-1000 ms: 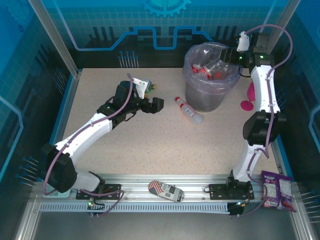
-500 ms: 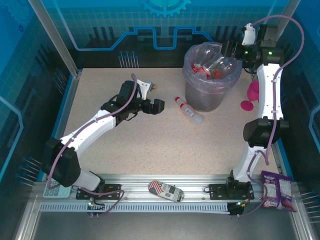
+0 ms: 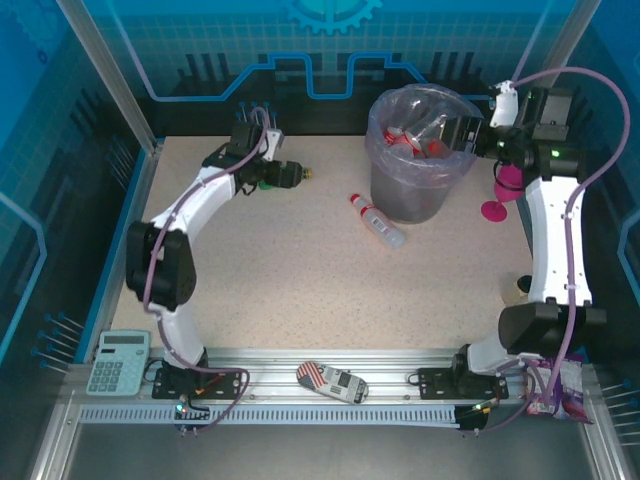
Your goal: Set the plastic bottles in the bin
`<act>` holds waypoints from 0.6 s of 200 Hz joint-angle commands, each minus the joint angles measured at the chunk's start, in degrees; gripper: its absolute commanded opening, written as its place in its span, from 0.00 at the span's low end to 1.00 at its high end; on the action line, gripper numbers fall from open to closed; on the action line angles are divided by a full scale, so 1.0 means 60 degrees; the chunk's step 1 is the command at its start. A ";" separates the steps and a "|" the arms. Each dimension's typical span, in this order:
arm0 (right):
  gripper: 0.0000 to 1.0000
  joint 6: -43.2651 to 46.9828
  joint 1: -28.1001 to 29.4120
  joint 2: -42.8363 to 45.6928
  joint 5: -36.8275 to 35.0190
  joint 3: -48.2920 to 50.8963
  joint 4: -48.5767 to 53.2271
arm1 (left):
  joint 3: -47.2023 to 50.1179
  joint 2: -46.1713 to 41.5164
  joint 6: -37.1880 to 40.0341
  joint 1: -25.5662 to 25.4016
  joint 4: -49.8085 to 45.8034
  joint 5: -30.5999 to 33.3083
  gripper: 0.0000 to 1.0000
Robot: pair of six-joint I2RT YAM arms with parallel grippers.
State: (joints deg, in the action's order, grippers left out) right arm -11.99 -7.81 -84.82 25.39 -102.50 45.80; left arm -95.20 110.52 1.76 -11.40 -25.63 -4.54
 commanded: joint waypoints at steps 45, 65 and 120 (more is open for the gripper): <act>0.81 -0.0386 0.0028 0.1558 -0.0139 0.2195 -0.0208 | -0.5873 0.4383 -0.1215 0.1029 -0.2969 -0.0107 0.99; 0.81 -0.0419 0.0028 0.1740 -0.0225 0.2492 -0.0219 | -0.6820 0.5125 -0.2204 0.1084 -0.3196 0.0161 0.99; 0.81 -0.0375 0.0025 0.1932 -0.0293 0.2744 -0.0115 | -0.7177 0.5845 -0.1423 0.1082 -0.2653 -0.1538 0.99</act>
State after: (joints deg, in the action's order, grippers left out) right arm -13.98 -7.81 -75.11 24.21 -86.74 45.36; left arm -135.63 144.05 -8.95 -4.89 -39.90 -5.89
